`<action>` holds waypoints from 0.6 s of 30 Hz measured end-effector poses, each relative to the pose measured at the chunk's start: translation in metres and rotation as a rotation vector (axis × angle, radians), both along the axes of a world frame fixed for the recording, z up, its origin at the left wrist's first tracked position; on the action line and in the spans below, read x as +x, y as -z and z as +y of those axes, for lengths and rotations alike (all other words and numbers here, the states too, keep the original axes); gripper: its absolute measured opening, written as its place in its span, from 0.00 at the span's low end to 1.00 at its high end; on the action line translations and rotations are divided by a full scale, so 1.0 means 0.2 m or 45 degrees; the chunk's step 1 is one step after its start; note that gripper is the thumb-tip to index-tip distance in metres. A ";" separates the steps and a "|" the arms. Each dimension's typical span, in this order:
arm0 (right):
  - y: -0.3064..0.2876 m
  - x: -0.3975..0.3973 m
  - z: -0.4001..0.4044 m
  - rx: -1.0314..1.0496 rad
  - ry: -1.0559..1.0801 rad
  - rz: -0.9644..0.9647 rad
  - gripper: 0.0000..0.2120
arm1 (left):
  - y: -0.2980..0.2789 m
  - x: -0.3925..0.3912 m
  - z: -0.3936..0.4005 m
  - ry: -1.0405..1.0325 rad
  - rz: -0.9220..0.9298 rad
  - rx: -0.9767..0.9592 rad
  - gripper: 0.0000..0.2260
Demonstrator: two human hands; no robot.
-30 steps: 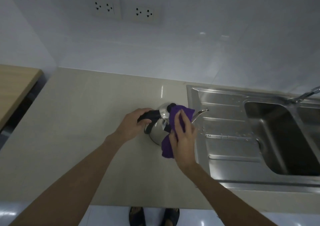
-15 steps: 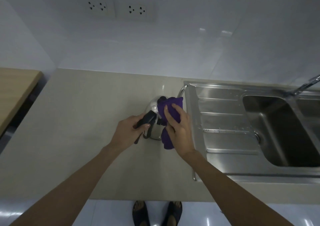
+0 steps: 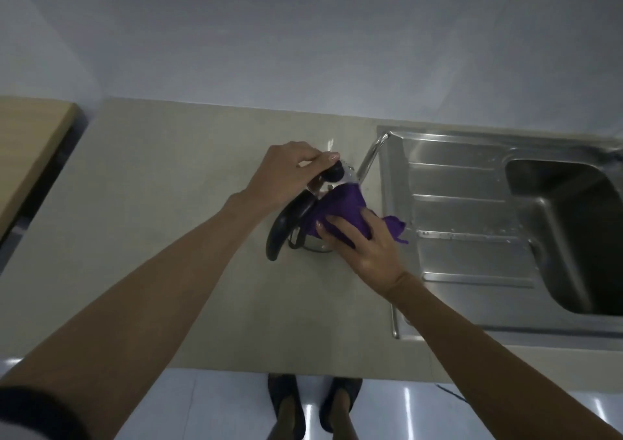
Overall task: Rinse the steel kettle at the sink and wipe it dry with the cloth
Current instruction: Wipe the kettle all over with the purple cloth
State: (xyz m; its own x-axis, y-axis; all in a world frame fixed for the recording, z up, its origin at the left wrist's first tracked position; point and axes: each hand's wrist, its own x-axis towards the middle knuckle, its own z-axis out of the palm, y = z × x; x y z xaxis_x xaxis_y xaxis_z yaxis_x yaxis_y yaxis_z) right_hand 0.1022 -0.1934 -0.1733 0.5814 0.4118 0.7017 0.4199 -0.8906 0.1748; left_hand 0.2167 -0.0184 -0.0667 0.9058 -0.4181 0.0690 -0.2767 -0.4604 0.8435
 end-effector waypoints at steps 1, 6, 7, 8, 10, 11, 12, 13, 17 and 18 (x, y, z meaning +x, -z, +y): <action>0.04 -0.01 -0.01 -0.069 -0.020 0.028 0.27 | 0.01 0.00 0.00 -0.013 -0.015 -0.015 0.13; 0.17 -0.04 0.04 -0.188 0.015 0.077 0.25 | 0.05 0.00 -0.01 -0.046 -0.070 -0.045 0.14; 0.18 -0.05 0.05 -0.274 -0.021 0.113 0.23 | 0.05 0.00 -0.01 -0.047 -0.069 -0.053 0.15; 0.19 -0.06 0.05 -0.383 -0.065 0.164 0.22 | 0.05 0.00 -0.01 -0.050 -0.067 -0.063 0.15; 0.16 -0.07 0.04 -0.583 -0.118 0.263 0.22 | 0.05 0.00 -0.02 -0.056 -0.076 -0.070 0.15; 0.14 -0.07 0.04 -0.620 -0.122 0.267 0.23 | 0.05 0.00 -0.01 -0.057 -0.082 -0.070 0.14; 0.11 -0.06 0.03 -0.585 -0.116 0.237 0.23 | 0.06 0.00 -0.01 -0.059 -0.081 -0.072 0.14; 0.07 -0.05 0.02 -0.489 -0.100 0.180 0.22 | 0.06 0.01 -0.01 -0.062 -0.073 -0.079 0.14; -0.04 0.04 -0.03 -0.184 -0.080 -0.013 0.19 | 0.08 0.01 -0.02 -0.082 -0.074 -0.096 0.20; -0.04 0.05 -0.03 -0.190 -0.097 -0.026 0.19 | 0.08 0.01 -0.02 -0.082 -0.078 -0.094 0.21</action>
State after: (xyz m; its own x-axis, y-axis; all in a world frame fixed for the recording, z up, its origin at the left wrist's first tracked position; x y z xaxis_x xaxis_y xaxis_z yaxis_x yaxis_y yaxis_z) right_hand 0.1113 -0.1993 -0.1643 0.5306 0.5545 0.6410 0.4803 -0.8199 0.3116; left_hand 0.2192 -0.0222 -0.0820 0.9238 -0.3507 0.1537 -0.3008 -0.4161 0.8581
